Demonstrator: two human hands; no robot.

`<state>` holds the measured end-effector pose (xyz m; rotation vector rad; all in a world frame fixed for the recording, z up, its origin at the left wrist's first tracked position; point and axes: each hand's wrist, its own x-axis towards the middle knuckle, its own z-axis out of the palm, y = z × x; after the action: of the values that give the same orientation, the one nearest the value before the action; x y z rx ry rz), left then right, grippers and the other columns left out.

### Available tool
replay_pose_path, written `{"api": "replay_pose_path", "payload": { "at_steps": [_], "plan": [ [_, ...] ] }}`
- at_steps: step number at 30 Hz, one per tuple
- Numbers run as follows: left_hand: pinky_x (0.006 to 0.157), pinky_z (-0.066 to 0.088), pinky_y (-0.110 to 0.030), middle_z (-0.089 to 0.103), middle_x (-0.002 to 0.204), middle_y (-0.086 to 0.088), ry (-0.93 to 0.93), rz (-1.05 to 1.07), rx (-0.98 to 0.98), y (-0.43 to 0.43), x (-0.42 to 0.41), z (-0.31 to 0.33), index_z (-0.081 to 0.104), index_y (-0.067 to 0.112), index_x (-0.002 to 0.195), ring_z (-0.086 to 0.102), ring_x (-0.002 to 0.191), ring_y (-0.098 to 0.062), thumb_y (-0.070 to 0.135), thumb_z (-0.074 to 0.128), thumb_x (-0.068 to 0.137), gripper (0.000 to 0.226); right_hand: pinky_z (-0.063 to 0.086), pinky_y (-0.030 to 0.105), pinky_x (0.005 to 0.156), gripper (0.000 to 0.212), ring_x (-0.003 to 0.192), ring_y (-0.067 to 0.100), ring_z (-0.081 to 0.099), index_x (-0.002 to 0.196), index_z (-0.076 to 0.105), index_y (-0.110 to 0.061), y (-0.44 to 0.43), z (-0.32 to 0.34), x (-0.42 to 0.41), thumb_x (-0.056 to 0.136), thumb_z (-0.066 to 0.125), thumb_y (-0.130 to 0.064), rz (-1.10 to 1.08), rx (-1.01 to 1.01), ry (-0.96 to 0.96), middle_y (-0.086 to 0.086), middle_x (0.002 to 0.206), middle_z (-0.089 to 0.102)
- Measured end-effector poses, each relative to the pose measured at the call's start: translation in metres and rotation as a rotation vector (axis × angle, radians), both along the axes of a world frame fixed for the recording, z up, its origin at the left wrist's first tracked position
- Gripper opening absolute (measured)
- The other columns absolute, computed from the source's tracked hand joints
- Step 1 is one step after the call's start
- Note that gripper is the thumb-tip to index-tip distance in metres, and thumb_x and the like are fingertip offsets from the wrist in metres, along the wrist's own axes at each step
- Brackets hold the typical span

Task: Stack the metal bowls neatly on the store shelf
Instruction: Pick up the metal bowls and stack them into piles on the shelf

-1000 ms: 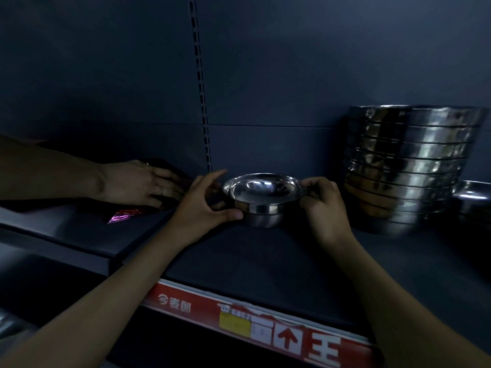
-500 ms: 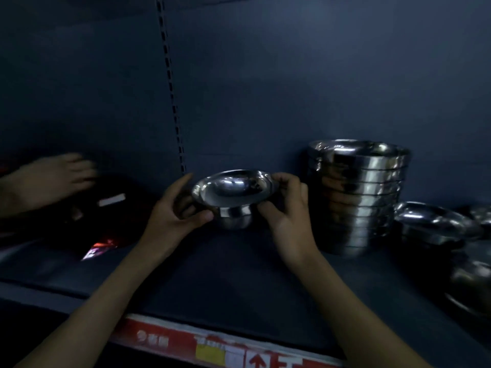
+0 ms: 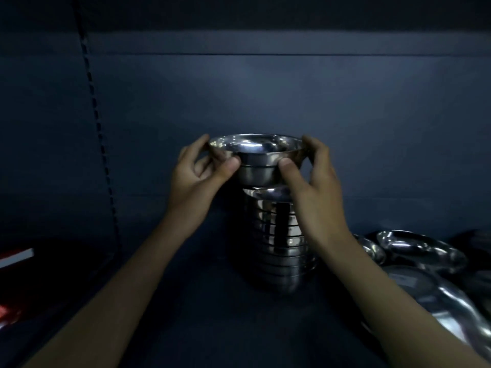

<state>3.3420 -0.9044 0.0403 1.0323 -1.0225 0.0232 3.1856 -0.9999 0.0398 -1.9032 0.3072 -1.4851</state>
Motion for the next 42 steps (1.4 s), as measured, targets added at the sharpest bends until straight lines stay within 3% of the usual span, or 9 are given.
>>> {"api": "replay_pose_path", "payload": {
  "at_steps": [5,16,23,29,32,34,36,39,42],
  "plan": [
    [0.110,0.044,-0.032,0.055,0.140,-0.014,0.050,-0.060,0.119,-0.029,-0.006,-0.012,0.048,0.011,0.140,0.055,0.129,-0.016,0.042,0.081,0.061,0.091,0.036,0.002,0.078,0.034,0.095,-0.022,0.048,0.122,0.039,-0.043,-0.024,-0.012,-0.012,0.097,0.058,-0.032,0.005,0.164,0.074,-0.037,0.105,0.048],
    [0.112,0.042,-0.037,0.065,0.129,-0.005,0.061,0.055,0.175,-0.040,-0.012,-0.038,0.055,0.021,0.130,0.059,0.123,-0.013,0.052,0.075,0.061,0.078,0.042,0.024,0.096,0.048,0.108,0.006,0.056,0.140,0.044,-0.026,-0.039,-0.022,-0.017,0.096,0.061,-0.030,-0.049,0.222,0.121,-0.033,0.103,0.048],
    [0.107,0.043,-0.027,0.063,0.131,0.000,0.071,0.021,0.217,-0.042,-0.016,-0.056,0.054,0.029,0.126,0.058,0.122,-0.004,0.050,0.076,0.061,0.072,0.044,0.016,0.082,0.031,0.102,0.000,0.060,0.118,0.048,-0.038,-0.039,-0.042,-0.024,0.093,0.063,-0.026,-0.052,0.274,0.133,-0.025,0.103,0.059],
    [0.113,0.041,-0.037,0.064,0.122,0.013,0.042,0.016,0.275,-0.036,-0.017,-0.054,0.051,0.021,0.136,0.059,0.117,0.004,0.030,0.079,0.075,0.068,0.041,0.006,0.075,0.036,0.098,-0.010,0.058,0.128,0.050,-0.034,-0.033,-0.040,-0.030,0.094,0.062,-0.031,-0.039,0.264,0.172,-0.023,0.107,0.061],
    [0.115,0.038,-0.038,0.058,0.136,0.006,-0.030,0.157,0.331,-0.031,-0.024,-0.053,0.049,0.026,0.140,0.053,0.128,-0.006,0.048,0.074,0.072,0.075,0.037,-0.003,0.078,0.046,0.096,-0.017,0.051,0.139,0.046,-0.028,-0.028,-0.035,-0.043,0.095,0.062,-0.026,-0.079,0.209,0.250,-0.030,0.108,0.054],
    [0.112,0.034,-0.029,0.049,0.144,0.000,-0.180,0.362,0.311,-0.021,-0.043,-0.055,0.047,0.024,0.142,0.048,0.132,-0.014,0.040,0.068,0.081,0.067,0.039,0.010,0.101,0.056,0.118,-0.006,0.050,0.146,0.041,-0.023,-0.023,-0.032,-0.058,0.094,0.062,-0.024,-0.112,0.159,0.279,-0.015,0.131,0.054],
    [0.104,0.038,-0.026,0.050,0.137,0.002,-0.298,0.442,0.209,-0.011,-0.068,-0.061,0.051,0.024,0.138,0.051,0.126,-0.015,0.024,0.063,0.087,0.052,0.046,0.032,0.106,0.056,0.130,0.005,0.046,0.146,0.044,-0.026,-0.015,-0.031,-0.084,0.093,0.062,-0.025,-0.134,0.148,0.262,-0.007,0.143,0.049],
    [0.096,0.045,-0.024,0.057,0.125,0.010,-0.279,0.223,0.191,-0.003,-0.107,-0.073,0.055,0.044,0.124,0.059,0.114,-0.006,0.031,0.059,0.085,0.042,0.050,0.018,0.091,0.045,0.122,-0.004,0.051,0.136,0.054,-0.032,-0.002,-0.038,-0.133,0.091,0.062,-0.029,-0.171,0.108,0.223,-0.010,0.133,0.055],
    [0.089,0.048,-0.018,0.064,0.116,0.012,-0.186,0.020,0.361,-0.016,-0.138,-0.093,0.058,0.048,0.118,0.061,0.108,0.000,0.049,0.056,0.077,0.041,0.050,0.016,0.086,0.041,0.116,-0.004,0.058,0.123,0.062,-0.036,0.001,-0.053,-0.181,0.082,0.058,-0.034,-0.295,0.121,0.190,-0.012,0.123,0.061]
  ]
}}
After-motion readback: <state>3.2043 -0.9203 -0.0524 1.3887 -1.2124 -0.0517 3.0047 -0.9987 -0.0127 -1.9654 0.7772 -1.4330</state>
